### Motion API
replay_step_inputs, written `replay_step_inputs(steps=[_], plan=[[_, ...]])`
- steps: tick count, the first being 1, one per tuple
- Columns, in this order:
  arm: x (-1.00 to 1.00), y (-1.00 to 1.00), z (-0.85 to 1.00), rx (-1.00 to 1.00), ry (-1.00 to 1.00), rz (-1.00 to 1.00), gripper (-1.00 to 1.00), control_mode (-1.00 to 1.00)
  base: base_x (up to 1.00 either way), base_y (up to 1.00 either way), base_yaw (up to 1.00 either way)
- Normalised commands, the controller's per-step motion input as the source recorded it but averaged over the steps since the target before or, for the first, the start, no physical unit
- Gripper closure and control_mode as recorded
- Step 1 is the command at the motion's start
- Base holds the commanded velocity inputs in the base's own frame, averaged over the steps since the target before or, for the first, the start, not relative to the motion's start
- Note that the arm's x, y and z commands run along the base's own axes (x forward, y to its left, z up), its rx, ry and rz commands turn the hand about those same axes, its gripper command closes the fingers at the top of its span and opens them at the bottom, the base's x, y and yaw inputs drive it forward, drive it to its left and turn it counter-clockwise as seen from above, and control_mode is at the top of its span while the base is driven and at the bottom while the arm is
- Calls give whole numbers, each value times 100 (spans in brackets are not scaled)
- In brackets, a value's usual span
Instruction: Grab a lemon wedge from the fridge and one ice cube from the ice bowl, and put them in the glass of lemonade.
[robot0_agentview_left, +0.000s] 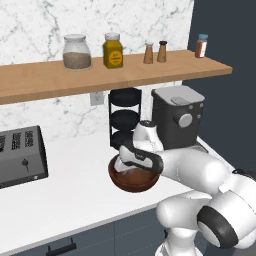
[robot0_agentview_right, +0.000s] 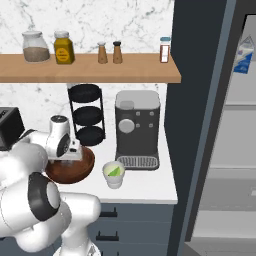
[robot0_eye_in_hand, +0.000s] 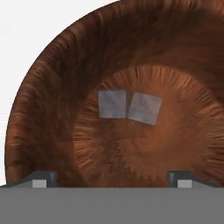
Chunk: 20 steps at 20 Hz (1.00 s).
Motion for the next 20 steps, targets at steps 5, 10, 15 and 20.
replay_step_inputs(steps=[5,10,15,20], plan=[[70,7,21,0,-5,-2,-100,-100,0,0,0],[57,0,0,0,0,-16,-100,-100,0,0,0],[6,0,27,2,0,-21,-100,-100,0,0,0],[0,0,-25,0,0,-7,-100,-100,0,0,0]])
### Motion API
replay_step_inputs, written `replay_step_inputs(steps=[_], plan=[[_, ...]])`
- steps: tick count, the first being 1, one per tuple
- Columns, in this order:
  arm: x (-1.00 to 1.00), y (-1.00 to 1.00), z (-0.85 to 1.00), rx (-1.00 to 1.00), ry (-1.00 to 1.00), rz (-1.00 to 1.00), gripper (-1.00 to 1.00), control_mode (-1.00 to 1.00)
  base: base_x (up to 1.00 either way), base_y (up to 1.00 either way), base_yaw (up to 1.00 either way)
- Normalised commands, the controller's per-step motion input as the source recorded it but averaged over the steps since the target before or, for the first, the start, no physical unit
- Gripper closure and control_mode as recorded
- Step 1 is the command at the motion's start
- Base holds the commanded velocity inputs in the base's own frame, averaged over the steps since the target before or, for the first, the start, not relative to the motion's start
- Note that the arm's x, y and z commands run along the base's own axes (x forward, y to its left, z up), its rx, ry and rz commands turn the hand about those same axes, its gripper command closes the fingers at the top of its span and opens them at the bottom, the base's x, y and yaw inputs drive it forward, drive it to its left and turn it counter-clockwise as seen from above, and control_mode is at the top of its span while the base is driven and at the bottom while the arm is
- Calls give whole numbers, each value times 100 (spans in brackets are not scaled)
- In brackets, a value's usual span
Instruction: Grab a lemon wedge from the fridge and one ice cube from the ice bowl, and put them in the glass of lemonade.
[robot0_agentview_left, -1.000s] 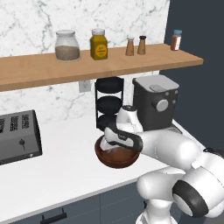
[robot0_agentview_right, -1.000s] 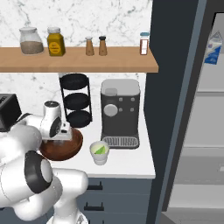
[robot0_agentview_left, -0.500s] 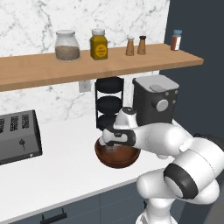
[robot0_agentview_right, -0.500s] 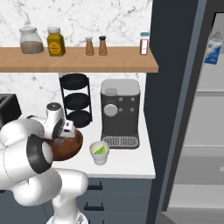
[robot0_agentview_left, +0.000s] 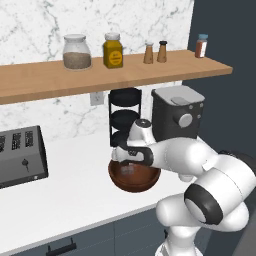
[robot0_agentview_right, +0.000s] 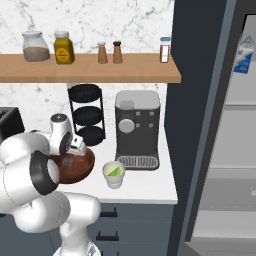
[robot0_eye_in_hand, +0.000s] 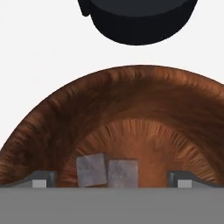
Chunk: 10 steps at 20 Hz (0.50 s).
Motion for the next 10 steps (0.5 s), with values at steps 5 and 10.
replay_step_inputs(steps=[5,10], plan=[[-9,-6,-24,1,0,-3,-100,-100,0,0,0],[4,-3,-1,1,0,-4,-100,-100,0,0,0]])
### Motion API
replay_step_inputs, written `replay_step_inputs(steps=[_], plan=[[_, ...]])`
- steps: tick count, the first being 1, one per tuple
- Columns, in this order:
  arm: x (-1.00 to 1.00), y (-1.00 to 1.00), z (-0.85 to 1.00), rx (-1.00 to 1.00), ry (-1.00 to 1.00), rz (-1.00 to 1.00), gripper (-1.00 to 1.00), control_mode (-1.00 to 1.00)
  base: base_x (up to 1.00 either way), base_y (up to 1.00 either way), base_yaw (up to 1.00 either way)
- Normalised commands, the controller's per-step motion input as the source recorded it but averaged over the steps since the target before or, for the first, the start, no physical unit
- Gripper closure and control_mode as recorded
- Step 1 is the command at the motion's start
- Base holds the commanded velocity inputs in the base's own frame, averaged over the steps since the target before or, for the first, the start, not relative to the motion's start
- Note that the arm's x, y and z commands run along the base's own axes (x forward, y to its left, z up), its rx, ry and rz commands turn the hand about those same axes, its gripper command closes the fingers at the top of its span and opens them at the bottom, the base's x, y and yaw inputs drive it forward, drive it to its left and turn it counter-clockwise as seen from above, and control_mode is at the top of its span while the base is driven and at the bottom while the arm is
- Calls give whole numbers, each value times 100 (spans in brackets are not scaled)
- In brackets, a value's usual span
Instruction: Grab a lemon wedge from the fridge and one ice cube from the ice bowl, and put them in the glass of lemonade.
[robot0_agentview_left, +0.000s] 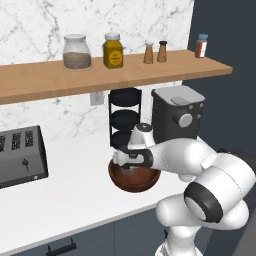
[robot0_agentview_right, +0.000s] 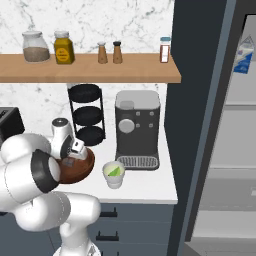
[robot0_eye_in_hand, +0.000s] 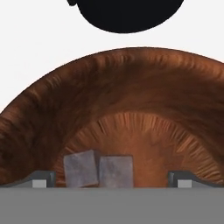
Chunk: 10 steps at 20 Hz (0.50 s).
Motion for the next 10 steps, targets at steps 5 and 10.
replay_step_inputs(steps=[5,10], plan=[[12,0,-5,0,0,-7,-100,-100,0,0,0],[0,0,-40,1,3,-5,-100,-100,0,0,0]])
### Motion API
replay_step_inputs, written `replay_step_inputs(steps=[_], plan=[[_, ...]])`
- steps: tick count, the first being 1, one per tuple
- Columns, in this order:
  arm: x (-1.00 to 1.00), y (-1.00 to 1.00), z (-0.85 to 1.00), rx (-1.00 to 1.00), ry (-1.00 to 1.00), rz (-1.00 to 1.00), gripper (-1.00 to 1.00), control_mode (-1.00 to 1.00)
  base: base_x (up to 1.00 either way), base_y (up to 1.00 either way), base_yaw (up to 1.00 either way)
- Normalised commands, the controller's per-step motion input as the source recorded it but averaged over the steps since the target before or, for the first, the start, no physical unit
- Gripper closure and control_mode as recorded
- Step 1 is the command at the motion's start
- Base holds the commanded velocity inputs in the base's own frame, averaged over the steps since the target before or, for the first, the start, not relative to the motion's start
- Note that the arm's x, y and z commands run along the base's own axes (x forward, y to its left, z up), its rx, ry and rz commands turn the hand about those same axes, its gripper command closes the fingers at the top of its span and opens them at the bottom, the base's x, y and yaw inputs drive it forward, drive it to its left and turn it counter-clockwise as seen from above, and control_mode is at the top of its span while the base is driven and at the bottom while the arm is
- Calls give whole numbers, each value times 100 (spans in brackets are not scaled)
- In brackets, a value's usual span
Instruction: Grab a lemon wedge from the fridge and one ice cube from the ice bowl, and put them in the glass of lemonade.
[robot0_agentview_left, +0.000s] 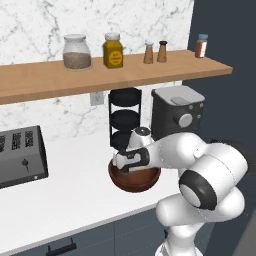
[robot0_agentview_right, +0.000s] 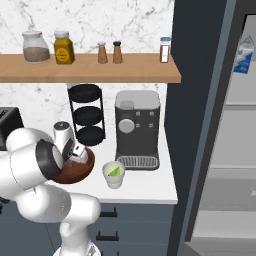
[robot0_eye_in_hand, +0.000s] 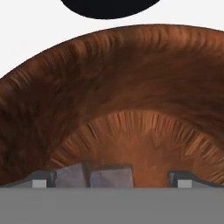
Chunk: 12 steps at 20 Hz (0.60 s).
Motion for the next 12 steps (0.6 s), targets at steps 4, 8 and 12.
replay_step_inputs(steps=[4,8,12], plan=[[0,0,-36,2,4,-3,-100,-100,0,0,0],[-1,0,-23,2,6,-3,-100,-100,0,0,0],[-43,-8,-2,5,1,-1,-100,-100,0,0,0]])
